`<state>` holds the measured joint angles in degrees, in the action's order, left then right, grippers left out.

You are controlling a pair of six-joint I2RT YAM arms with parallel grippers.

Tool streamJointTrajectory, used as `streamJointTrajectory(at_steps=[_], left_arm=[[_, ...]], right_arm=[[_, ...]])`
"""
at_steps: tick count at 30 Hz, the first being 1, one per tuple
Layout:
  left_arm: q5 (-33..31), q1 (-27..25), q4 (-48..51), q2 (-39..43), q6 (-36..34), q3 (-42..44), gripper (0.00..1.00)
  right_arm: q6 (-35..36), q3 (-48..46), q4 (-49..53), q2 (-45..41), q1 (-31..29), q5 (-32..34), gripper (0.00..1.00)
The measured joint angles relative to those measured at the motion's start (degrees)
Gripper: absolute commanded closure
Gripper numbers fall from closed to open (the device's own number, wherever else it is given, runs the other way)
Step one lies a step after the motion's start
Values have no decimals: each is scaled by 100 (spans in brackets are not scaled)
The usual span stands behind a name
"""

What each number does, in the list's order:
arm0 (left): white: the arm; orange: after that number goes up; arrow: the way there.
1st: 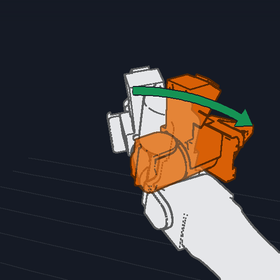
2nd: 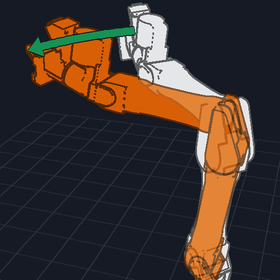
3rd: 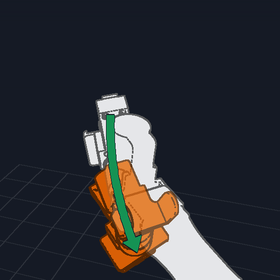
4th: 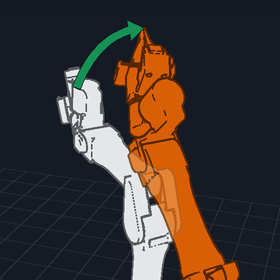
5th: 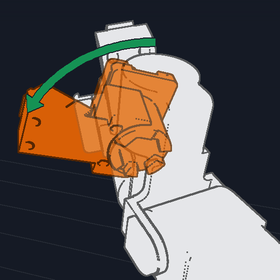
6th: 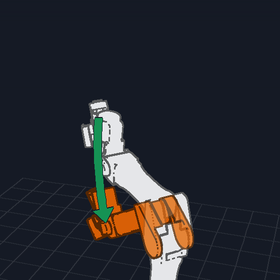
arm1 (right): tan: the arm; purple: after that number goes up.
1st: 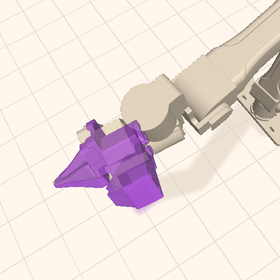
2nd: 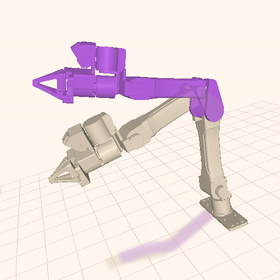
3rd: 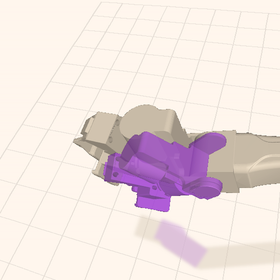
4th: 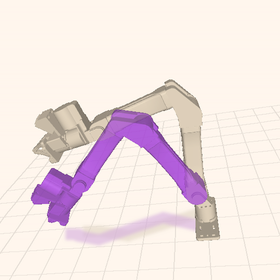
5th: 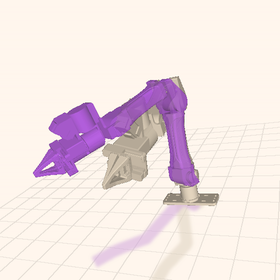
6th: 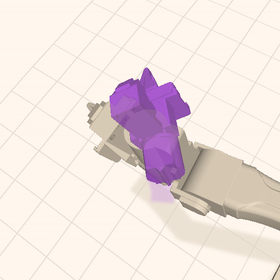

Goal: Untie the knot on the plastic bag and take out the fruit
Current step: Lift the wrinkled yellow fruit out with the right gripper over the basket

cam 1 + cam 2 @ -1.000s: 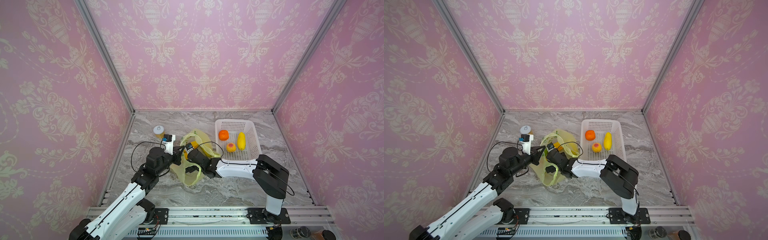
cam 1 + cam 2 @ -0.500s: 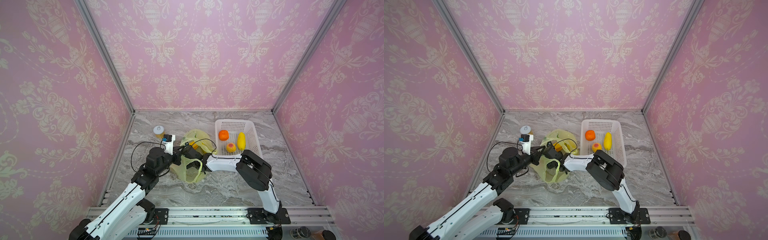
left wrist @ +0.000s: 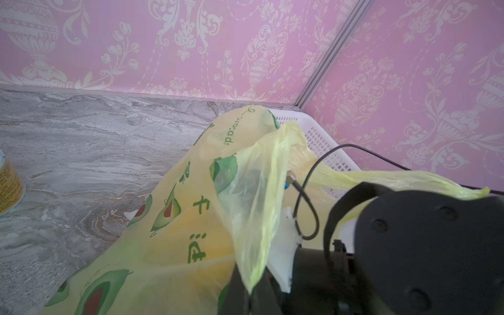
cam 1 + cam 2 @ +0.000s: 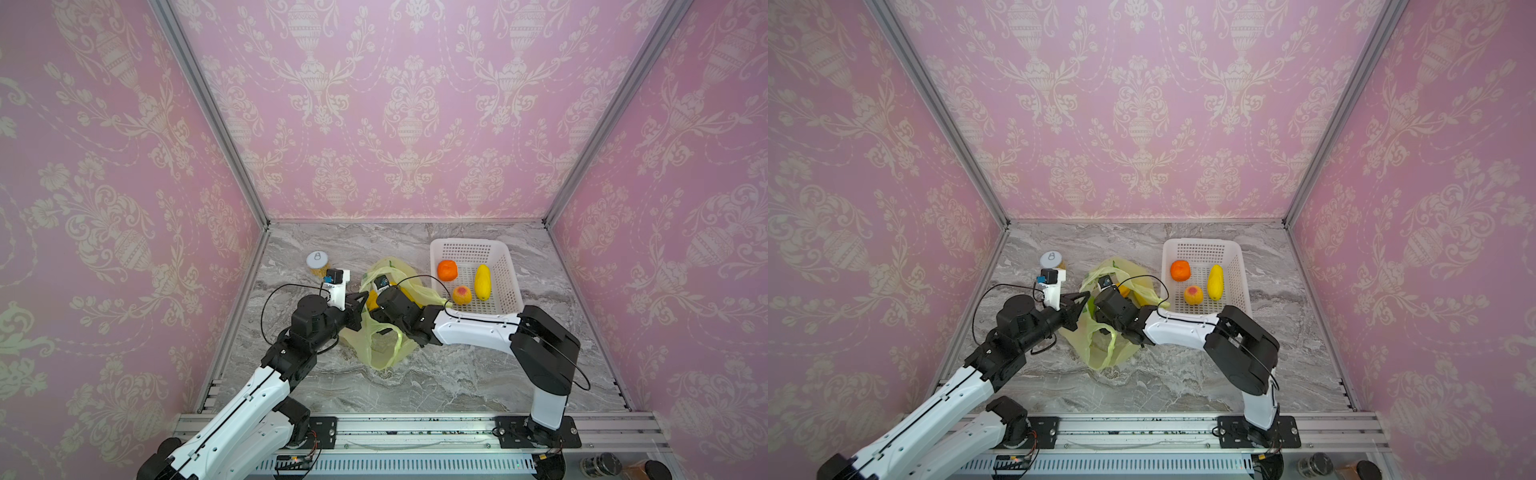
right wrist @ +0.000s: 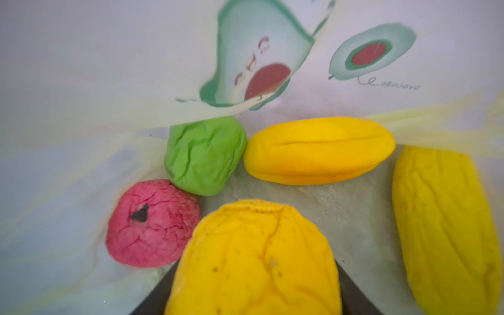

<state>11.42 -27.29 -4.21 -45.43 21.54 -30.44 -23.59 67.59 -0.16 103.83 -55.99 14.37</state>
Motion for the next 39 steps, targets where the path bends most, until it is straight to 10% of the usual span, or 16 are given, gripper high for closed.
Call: streamJointTrajectory(at_steps=[25,39], left_arm=[[-2,0,0,-79,0,0,98],[0,0,0,-79,0,0,97]], right_arm=[[391,-1910,0,-4852,44,411,76],[190,-2625,385,-5674,2129,796,81]])
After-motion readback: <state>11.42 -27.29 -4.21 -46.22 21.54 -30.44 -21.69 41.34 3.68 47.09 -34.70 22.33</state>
